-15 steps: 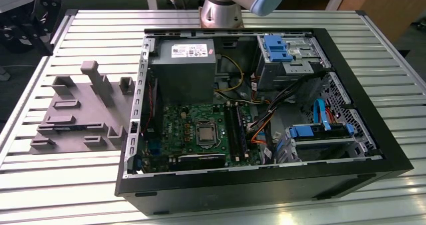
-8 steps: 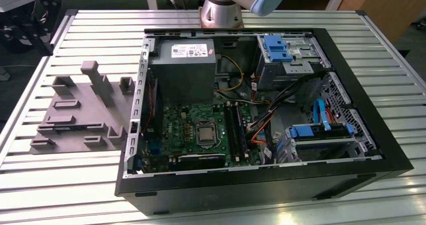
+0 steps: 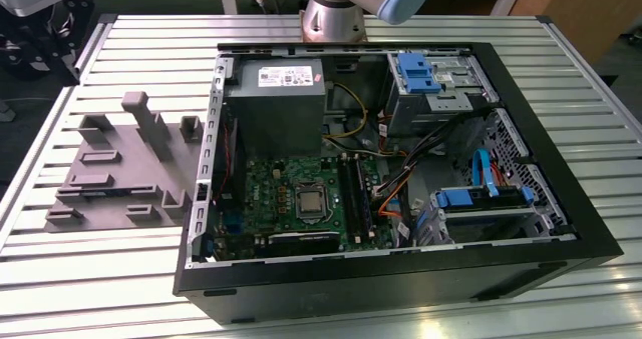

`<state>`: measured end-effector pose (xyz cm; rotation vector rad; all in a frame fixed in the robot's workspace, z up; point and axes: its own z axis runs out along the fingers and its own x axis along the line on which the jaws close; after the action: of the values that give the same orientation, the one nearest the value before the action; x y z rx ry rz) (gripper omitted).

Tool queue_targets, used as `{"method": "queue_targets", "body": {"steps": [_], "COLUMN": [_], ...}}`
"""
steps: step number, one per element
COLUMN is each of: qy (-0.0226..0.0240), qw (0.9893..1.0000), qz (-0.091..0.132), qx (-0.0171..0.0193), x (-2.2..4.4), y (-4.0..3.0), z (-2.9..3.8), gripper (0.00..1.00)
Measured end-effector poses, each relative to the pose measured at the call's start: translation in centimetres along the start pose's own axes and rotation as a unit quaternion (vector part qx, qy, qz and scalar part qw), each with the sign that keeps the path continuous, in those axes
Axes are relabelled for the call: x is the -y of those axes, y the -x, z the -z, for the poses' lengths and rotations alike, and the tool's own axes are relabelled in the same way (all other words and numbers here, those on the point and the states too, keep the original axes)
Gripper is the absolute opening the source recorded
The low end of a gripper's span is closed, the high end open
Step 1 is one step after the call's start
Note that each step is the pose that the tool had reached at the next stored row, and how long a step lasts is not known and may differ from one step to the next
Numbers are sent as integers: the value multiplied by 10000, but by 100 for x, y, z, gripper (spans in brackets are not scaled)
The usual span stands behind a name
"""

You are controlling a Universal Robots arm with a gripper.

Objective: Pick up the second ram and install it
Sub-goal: 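Pick up the second ram and move it above second insertion slot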

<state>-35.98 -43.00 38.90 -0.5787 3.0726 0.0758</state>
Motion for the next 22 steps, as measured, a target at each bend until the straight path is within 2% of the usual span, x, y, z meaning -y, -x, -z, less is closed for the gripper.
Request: {"method": "queue_targets", "body": {"steps": [3, 6, 11, 22], "qy": [6, 12, 20, 21], "qw": [10000, 9996, 9976, 9974], "qz": [62, 269, 689, 722], "qx": [-14, -29, -48, -49], "x": [6, 6, 7, 7], "y": [-10, -10, -11, -11], "z": [-10, -18, -32, -33], "gripper": [11, 11, 11, 11]}}
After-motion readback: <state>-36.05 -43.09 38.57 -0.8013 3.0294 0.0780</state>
